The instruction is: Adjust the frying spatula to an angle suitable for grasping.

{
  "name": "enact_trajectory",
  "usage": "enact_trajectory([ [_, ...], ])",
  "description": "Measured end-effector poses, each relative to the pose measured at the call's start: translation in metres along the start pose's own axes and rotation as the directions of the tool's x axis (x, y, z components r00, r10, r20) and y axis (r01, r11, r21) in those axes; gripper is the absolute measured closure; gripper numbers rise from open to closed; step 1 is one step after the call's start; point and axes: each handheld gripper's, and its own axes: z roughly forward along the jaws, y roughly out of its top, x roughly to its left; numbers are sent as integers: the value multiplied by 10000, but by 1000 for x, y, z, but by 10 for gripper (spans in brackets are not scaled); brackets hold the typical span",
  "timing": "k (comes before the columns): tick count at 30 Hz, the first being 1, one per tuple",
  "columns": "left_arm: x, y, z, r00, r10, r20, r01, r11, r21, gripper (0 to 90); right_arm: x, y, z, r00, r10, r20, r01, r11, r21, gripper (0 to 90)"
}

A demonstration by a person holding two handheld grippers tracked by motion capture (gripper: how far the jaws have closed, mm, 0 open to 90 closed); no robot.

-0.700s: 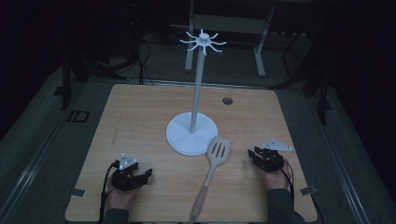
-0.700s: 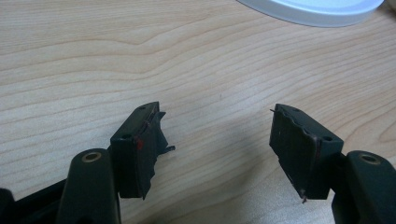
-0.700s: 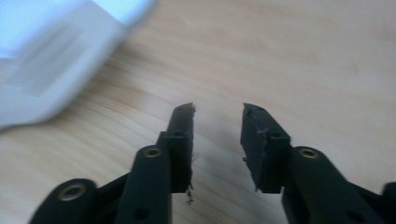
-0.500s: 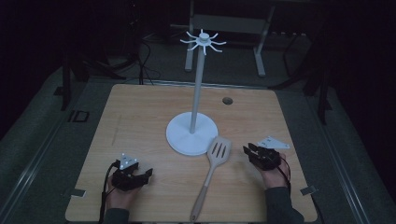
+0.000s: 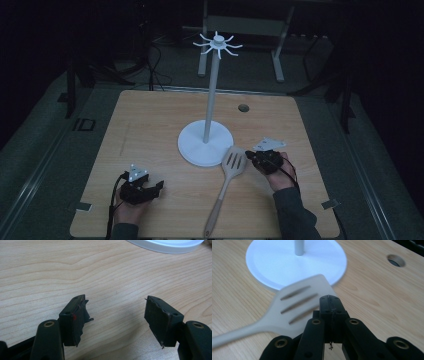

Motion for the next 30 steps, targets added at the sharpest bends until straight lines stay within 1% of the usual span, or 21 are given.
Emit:
enact_trajectory([
  [1, 0, 0, 0, 10000, 4, -1, -4, 10000, -2, 344, 2, 3, 3, 9999, -147, -38, 147, 9999, 64, 900],
  [3, 0, 0, 0, 10000, 9, 2, -9, 10000, 0, 344, 5, 8, 10, 9995, -278, -131, 280, 9994, 177, 900],
  [4, 0, 0, 0, 10000, 4, 10, -4, 10000, 0, 344, 8, 12, 16, 9989, -398, -244, 405, 9987, 315, 900],
  [5, 0, 0, 0, 10000, -5, 14, 5, 10000, -3, 344, 8, 12, 16, 9989, -398, -244, 405, 9987, 315, 900],
  [6, 0, 0, 0, 10000, 12, 8, -12, 10000, 3, 344, 11, 16, 23, 9982, -481, -353, 497, 9976, 472, 900],
  [7, 0, 0, 0, 10000, 12, 8, -12, 10000, 3, 344, 11, 16, 23, 9982, -481, -353, 497, 9976, 472, 900],
  [8, 0, 0, 0, 10000, 12, 8, -12, 10000, 3, 344, 12, 17, 25, 9979, -518, -376, 537, 9972, 511, 900],
  [9, 0, 0, 0, 10000, -14, 21, 14, 10000, 1, 344, 14, 19, 32, 9973, -577, -444, 604, 9963, 613, 900],
  [11, 0, 0, 0, 10000, -21, 34, 21, 10000, 6, 344, 15, 19, 34, 9974, -575, -446, 604, 9959, 672, 900],
  [13, 0, 0, 0, 10000, -18, 42, 18, 10000, 6, 344, 14, 18, 39, 9971, -648, -391, 681, 9936, 900, 900],
  [14, 0, 0, 0, 10000, -22, 46, 22, 10000, 5, 344, 14, 17, 41, 9977, -566, -375, 601, 9933, 985, 900],
  [16, 0, 0, 0, 10000, -21, 40, 21, 10000, 6, 344, 12, 16, 42, 9980, -504, -380, 539, 9940, 953, 900],
  [18, 0, 0, 0, 10000, -16, 36, 16, 10000, 13, 344, 12, 17, 42, 9980, -440, -444, 475, 9956, 812, 900],
  [20, 0, 0, 0, 10000, -19, 37, 19, 10000, 17, 344, 14, 17, 44, 9973, -636, -375, 671, 9927, 1003, 900],
  [22, 0, 0, 0, 10000, -15, 41, 14, 10000, 9, 344, 14, 17, 45, 9971, -689, -336, 721, 9917, 1062, 900],
  [23, 0, 0, 0, 10000, -15, 40, 15, 10000, 9, 344, 14, 15, 45, 9977, -609, -294, 639, 9915, 1133, 900],
  [26, 0, 0, 0, 10000, -22, 53, 22, 10000, 9, 344, 13, 12, 44, 9981, -581, -227, 604, 9912, 1179, 900],
  [30, 0, 0, 0, 10000, -28, 62, 28, 10000, 11, 344, 11, 5, 40, 9984, -558, -43, 559, 9891, 1364, 900],
])
